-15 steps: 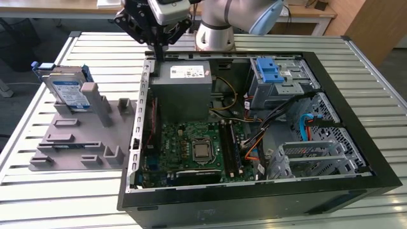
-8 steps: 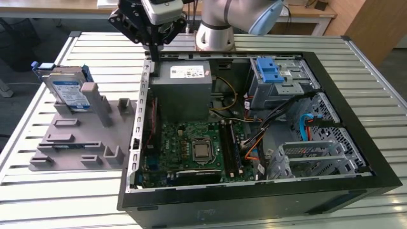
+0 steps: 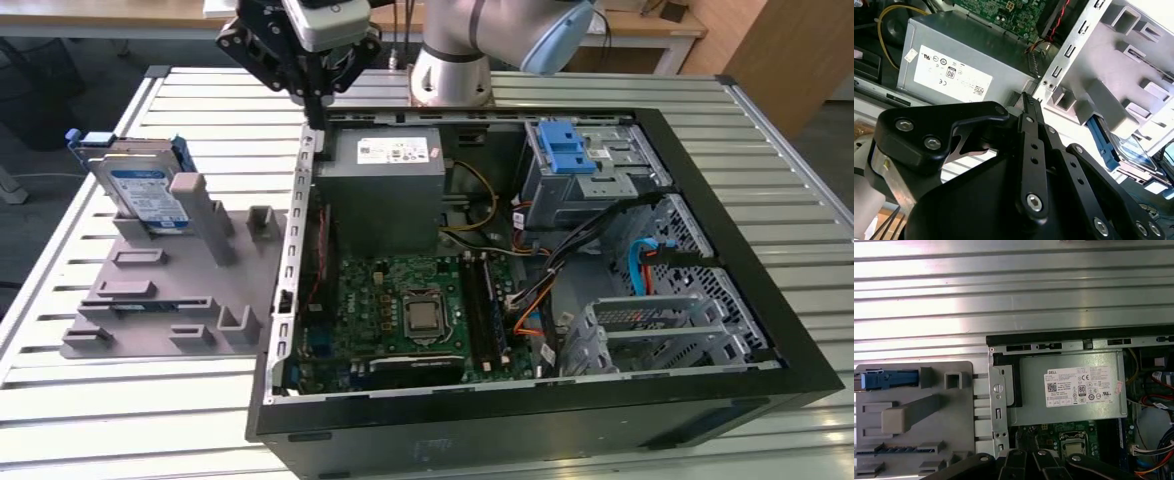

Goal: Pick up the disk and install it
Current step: 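Reach for the disk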

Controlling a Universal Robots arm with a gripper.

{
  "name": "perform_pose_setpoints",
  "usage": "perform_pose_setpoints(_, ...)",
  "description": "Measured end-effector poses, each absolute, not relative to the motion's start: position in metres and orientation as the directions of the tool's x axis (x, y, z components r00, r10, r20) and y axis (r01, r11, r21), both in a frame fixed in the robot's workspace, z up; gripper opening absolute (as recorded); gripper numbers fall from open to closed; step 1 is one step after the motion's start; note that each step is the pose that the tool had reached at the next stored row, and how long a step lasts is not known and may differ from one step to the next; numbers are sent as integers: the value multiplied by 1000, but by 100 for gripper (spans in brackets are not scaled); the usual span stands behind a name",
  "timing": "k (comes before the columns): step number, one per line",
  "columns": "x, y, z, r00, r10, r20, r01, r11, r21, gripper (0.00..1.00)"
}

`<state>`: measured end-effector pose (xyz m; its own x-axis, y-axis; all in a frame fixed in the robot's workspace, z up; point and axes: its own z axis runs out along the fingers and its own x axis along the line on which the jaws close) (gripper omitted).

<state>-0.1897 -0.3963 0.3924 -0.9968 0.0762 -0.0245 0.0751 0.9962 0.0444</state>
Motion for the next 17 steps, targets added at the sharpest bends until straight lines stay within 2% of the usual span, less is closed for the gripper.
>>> perform_pose_setpoints(17, -206, -395, 392, -997, 76, -24, 75, 996, 44, 11)
